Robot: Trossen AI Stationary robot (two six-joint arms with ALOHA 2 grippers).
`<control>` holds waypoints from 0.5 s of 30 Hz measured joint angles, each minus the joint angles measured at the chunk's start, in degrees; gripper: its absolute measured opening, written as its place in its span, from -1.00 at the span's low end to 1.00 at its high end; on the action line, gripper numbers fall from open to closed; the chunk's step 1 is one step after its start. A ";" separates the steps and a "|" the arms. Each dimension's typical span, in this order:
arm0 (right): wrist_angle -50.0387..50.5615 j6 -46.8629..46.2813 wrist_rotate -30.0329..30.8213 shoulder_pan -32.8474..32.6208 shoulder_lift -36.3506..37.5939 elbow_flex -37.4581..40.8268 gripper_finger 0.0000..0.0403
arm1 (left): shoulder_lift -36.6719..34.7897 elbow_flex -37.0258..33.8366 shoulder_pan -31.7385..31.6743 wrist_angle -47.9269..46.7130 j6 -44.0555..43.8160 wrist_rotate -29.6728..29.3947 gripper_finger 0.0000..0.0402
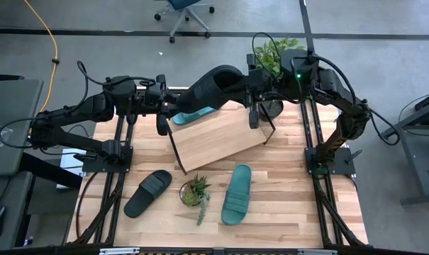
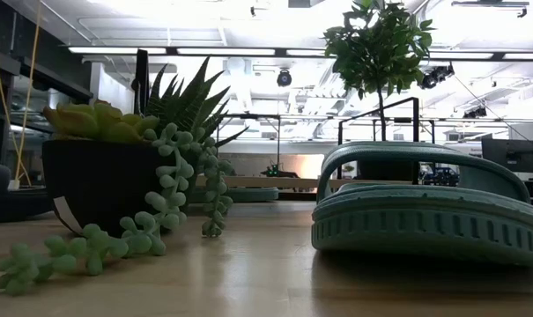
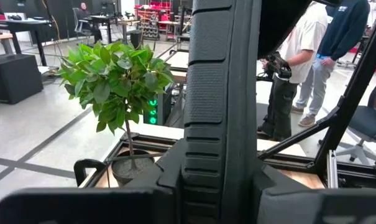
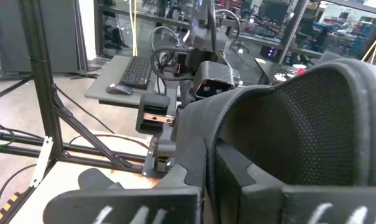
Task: Pick and place slides into the shelf
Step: Put the right black slipper on the shelf
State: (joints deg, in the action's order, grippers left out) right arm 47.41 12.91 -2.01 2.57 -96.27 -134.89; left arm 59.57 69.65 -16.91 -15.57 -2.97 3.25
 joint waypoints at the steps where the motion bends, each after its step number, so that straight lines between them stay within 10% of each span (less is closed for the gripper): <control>1: 0.07 -0.19 0.01 0.00 0.00 0.00 -0.97 | 0.00 0.00 0.00 -0.03 -0.02 0.07 -0.57; 15: 0.98 -3.18 3.01 0.02 0.42 -0.04 -0.58 | -0.17 -0.07 0.00 -0.27 -0.32 -0.01 -0.74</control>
State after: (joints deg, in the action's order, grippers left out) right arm 48.38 9.72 1.01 2.59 -95.85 -134.93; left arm 59.40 69.58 -16.91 -15.84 -3.29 3.25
